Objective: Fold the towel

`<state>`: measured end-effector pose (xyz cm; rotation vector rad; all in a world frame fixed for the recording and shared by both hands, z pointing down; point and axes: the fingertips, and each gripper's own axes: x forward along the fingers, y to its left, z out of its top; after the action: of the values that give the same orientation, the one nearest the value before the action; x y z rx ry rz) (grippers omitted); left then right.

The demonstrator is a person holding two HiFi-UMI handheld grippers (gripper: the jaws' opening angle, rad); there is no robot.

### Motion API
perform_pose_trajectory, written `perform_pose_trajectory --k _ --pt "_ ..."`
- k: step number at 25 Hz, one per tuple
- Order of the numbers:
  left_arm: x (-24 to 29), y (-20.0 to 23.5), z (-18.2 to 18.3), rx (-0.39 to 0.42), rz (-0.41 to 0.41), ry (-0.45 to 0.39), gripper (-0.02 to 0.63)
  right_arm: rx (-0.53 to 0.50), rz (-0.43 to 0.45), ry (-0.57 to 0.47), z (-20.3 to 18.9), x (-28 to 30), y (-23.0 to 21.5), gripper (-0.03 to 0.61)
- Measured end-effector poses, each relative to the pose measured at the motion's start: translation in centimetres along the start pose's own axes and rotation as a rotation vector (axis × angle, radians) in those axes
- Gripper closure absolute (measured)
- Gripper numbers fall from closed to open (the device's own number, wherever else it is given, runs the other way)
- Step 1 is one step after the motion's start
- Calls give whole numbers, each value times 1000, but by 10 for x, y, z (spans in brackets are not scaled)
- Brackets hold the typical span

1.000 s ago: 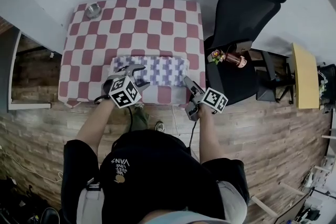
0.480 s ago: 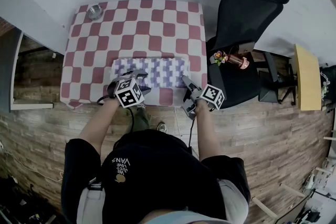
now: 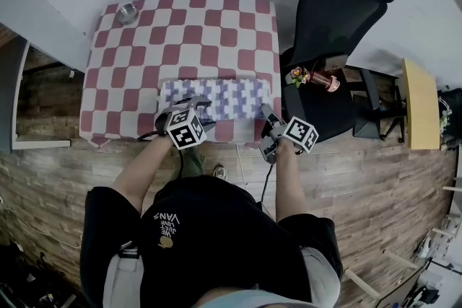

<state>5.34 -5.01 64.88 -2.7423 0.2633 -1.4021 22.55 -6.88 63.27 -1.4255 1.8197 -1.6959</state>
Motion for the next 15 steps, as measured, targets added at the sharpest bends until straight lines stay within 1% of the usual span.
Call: perform_pose_trajectory --k 4,6,8,9,11,13,15 --pt "15 -20 34 27 -21 -49 365 -72 -74 -44 20 -36 -19 473" --pt "16 -26 50 46 -7 -82 365 -95 -115 -65 27 -51 -30 474" --pt "15 -33 58 66 7 -106 365 -114 -145 -86 31 -62 -37 476" --pt "15 -37 57 76 3 -104 365 -127 -154 -94 31 -65 -38 476" --pt "19 -45 50 91 -21 -74 365 -169 -161 -103 32 -68 -32 476" --pt "24 -48 43 93 -38 -44 365 -236 -158 -108 33 -67 -16 477" --pt "25 -49 40 85 -37 -36 365 -320 -149 -111 32 -64 6 479"
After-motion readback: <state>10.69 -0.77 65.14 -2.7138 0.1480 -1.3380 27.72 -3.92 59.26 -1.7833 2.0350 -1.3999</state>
